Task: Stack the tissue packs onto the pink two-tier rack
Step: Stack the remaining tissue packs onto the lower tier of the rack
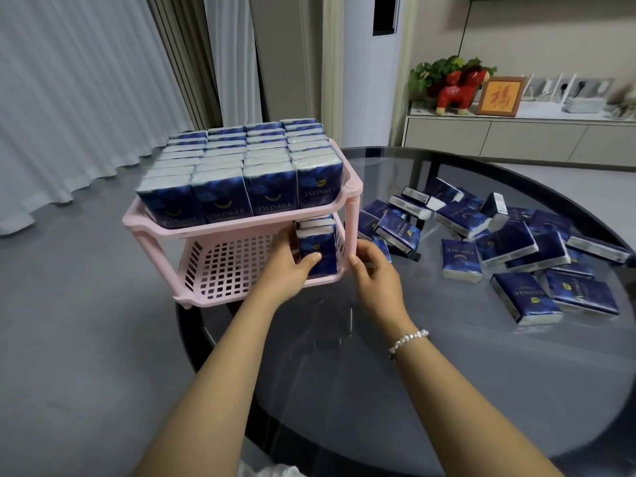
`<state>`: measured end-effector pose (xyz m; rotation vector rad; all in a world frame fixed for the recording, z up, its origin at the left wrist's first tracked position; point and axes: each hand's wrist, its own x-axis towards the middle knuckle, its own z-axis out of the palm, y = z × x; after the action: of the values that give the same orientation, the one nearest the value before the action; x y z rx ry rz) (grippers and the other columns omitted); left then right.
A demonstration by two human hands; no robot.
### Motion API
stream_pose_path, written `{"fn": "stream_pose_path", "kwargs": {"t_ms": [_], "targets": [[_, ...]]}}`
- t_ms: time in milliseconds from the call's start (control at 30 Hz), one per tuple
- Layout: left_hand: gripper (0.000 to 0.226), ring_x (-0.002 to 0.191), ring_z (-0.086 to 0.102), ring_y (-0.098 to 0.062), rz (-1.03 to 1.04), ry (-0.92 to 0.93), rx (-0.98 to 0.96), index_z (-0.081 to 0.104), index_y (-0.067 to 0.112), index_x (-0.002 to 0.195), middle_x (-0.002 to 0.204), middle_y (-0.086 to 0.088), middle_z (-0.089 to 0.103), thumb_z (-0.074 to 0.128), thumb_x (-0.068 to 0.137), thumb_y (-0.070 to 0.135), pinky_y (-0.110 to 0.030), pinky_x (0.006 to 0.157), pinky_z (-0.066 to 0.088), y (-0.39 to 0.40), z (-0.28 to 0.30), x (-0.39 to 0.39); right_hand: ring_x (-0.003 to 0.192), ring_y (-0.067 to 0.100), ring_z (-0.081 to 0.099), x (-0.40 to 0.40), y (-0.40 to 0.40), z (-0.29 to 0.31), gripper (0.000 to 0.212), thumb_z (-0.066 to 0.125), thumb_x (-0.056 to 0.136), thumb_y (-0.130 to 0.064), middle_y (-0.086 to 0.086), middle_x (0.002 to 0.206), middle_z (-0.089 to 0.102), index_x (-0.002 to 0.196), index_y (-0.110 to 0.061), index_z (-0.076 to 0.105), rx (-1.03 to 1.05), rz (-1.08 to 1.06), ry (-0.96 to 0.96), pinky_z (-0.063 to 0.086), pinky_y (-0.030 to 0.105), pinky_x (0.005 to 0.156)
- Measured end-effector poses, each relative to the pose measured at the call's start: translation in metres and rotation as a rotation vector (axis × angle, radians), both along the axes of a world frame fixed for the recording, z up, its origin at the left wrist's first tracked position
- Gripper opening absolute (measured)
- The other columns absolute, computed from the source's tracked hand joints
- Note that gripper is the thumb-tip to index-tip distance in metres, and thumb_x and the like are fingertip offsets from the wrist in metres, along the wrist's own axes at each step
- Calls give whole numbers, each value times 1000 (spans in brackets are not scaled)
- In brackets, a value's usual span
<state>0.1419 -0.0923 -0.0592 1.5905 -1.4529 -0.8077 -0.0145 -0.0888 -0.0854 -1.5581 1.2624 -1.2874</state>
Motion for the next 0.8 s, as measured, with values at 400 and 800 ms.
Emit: {"fn": "stream_pose_path", "kwargs": {"t_ms": [400, 800], "targets": [[85, 142, 26, -24, -88, -308, 6, 1, 36, 151, 158, -4, 17, 59, 92, 17, -37, 115, 23, 5, 3, -16, 101, 13, 56, 1, -3, -3, 26, 49, 94, -11, -11, 102, 61, 113, -25, 60, -32, -21, 32, 45, 25, 87], [76, 145, 19, -23, -169, -241, 197, -19, 37, 147, 161, 4, -8, 40, 100, 36, -35, 114, 21, 6, 16, -18, 100, 13, 56, 0, -3, -5, 25, 50, 94, -13, -15, 98, 60, 114, -26, 58, -34, -19, 54, 44, 22, 85]]}}
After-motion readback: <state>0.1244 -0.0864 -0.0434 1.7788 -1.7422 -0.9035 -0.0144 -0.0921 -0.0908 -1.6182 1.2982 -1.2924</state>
